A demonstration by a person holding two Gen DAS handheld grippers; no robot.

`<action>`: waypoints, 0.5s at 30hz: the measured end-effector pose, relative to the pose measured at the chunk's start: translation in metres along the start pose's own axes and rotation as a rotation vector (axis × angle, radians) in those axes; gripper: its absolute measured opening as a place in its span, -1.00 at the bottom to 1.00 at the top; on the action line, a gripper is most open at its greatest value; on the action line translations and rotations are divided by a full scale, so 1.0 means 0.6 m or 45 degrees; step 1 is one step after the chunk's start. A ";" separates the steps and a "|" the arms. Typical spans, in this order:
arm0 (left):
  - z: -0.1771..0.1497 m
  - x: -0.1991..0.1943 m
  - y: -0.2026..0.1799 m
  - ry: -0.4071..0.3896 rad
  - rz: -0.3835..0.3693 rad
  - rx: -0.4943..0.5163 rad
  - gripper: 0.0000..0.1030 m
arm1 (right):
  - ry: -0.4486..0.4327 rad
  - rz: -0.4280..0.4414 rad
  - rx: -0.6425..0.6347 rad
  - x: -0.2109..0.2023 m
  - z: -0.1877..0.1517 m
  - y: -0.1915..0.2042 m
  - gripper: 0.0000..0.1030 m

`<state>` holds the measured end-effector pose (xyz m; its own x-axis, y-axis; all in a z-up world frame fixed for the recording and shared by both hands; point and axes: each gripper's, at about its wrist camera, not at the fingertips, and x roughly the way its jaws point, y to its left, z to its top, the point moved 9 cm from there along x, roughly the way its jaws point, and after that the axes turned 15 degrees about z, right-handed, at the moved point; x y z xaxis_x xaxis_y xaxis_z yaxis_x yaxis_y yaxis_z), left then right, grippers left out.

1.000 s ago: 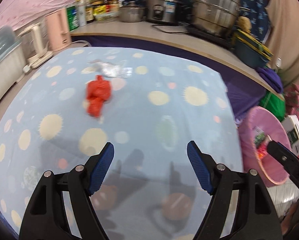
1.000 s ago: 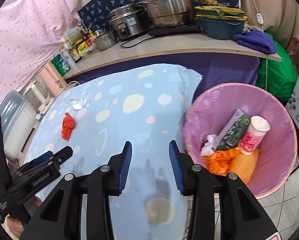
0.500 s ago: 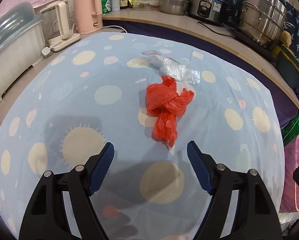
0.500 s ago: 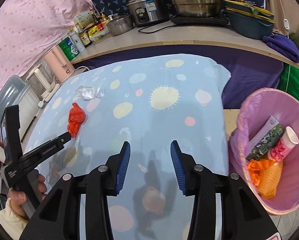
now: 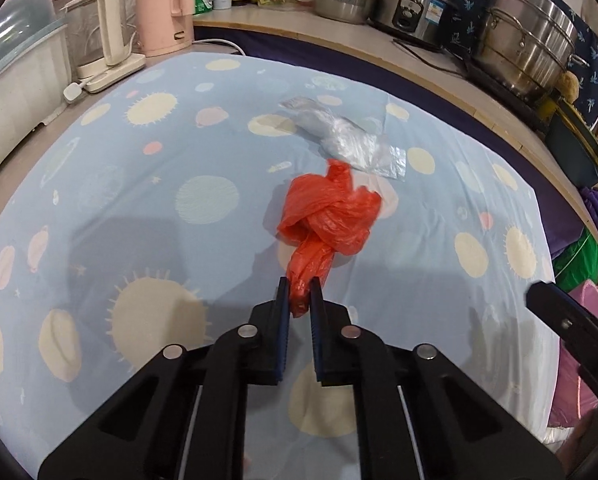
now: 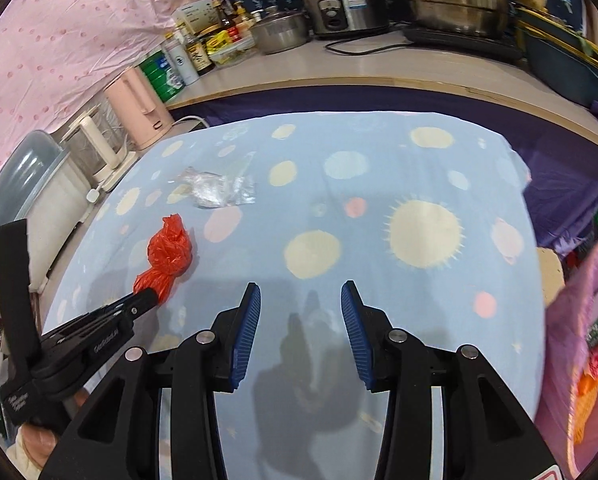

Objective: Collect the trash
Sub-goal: 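Grasp the red plastic bag with the left tool while the right tool grasps the clear wrapper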

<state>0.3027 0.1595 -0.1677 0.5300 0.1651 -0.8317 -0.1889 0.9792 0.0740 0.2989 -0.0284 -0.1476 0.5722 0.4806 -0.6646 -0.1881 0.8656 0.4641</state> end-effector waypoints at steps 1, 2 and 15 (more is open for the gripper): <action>0.002 -0.004 0.008 -0.003 0.004 -0.007 -0.83 | 0.005 0.011 -0.017 0.011 0.006 0.009 -0.20; 0.004 -0.007 0.017 -0.008 0.013 -0.012 -0.83 | 0.011 0.022 -0.034 0.024 0.013 0.019 -0.20; 0.025 -0.015 0.130 0.002 0.080 -0.126 -0.83 | 0.116 0.133 -0.234 0.193 0.106 0.111 -0.14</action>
<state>0.2954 0.2358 -0.1462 0.5131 0.2253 -0.8283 -0.3020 0.9506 0.0714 0.4038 0.0759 -0.1563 0.4693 0.5726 -0.6722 -0.3894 0.8174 0.4245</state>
